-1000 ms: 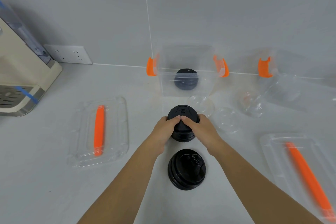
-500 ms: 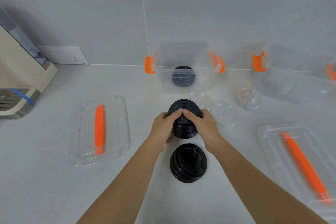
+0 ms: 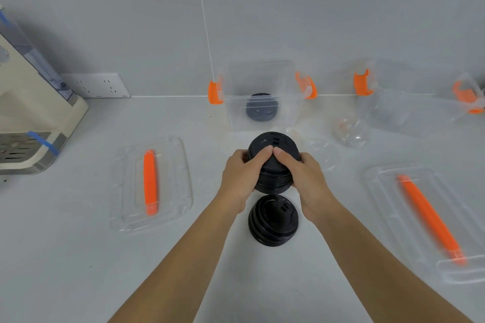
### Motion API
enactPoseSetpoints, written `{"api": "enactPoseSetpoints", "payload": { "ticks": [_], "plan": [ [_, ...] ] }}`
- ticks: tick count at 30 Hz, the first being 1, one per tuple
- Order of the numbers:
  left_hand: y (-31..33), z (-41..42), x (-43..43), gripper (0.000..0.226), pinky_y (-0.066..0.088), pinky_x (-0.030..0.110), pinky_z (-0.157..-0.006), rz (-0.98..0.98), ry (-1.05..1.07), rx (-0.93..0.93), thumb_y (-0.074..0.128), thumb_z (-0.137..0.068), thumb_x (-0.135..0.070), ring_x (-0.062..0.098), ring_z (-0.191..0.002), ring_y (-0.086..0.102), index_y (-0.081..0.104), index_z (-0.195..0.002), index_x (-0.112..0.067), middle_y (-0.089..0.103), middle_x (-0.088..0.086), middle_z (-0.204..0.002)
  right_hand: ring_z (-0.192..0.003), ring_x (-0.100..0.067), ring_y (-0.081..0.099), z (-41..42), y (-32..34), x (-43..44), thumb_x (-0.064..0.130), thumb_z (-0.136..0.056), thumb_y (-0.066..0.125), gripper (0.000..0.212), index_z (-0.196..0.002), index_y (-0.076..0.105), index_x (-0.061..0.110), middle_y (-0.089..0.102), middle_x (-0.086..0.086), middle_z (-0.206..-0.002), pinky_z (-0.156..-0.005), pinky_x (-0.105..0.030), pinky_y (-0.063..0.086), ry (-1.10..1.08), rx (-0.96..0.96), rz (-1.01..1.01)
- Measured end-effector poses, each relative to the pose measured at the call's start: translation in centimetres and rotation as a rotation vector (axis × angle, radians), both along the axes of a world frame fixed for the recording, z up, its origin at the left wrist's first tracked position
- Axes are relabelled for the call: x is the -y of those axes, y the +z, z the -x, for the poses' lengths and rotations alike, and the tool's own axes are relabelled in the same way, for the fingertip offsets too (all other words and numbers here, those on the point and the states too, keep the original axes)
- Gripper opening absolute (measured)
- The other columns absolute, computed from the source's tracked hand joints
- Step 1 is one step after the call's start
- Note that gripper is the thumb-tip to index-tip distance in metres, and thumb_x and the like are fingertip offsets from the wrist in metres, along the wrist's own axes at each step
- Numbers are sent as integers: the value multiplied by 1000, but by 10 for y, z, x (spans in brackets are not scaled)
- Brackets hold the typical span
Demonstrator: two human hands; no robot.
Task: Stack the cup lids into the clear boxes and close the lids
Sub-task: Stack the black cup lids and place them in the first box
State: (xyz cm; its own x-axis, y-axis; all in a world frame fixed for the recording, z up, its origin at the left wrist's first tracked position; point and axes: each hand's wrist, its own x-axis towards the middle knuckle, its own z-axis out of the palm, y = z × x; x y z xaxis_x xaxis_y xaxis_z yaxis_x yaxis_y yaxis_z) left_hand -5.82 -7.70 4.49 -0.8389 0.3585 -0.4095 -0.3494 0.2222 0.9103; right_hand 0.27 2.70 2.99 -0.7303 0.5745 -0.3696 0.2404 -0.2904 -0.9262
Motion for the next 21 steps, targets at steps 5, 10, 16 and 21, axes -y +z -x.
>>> {"api": "enactPoseSetpoints", "payload": {
  "ticks": [5, 10, 16, 21],
  "plan": [
    [-4, -15, 2, 51, 52, 37, -86, 76, -23, 18, 64, -75, -53, 16, -96, 61, 55, -111, -17, 64, -1, -106, -90, -16, 66, -20, 1, 6, 41, -77, 68, 45, -109, 57, 11, 68, -4, -102, -65, -25, 50, 12, 36, 48],
    [-10, -29, 6, 59, 48, 44, -95, 147, -45, 29, 60, -70, -60, 20, -106, 58, 55, -112, -19, 62, -1, -112, -89, -16, 65, -34, -4, 10, 42, -77, 68, 39, -101, 58, 13, 68, -4, -100, -67, -27, 49, 22, 84, 38],
    [-18, -44, 11, 66, 48, 45, -95, 185, -45, 75, 59, -67, -62, 23, -109, 57, 53, -115, -18, 60, 1, -115, -88, -12, 63, -49, -14, 14, 45, -78, 67, 38, -98, 57, 15, 66, 0, -100, -63, -24, 44, 55, 145, 31],
    [-22, -50, 13, 69, 46, 46, -96, 212, -39, 81, 58, -64, -64, 24, -112, 54, 53, -115, -18, 59, 1, -117, -86, -8, 59, -54, -21, 18, 52, -80, 61, 39, -95, 56, 16, 63, 3, -98, -63, -22, 41, 78, 177, 19]
  ]
}}
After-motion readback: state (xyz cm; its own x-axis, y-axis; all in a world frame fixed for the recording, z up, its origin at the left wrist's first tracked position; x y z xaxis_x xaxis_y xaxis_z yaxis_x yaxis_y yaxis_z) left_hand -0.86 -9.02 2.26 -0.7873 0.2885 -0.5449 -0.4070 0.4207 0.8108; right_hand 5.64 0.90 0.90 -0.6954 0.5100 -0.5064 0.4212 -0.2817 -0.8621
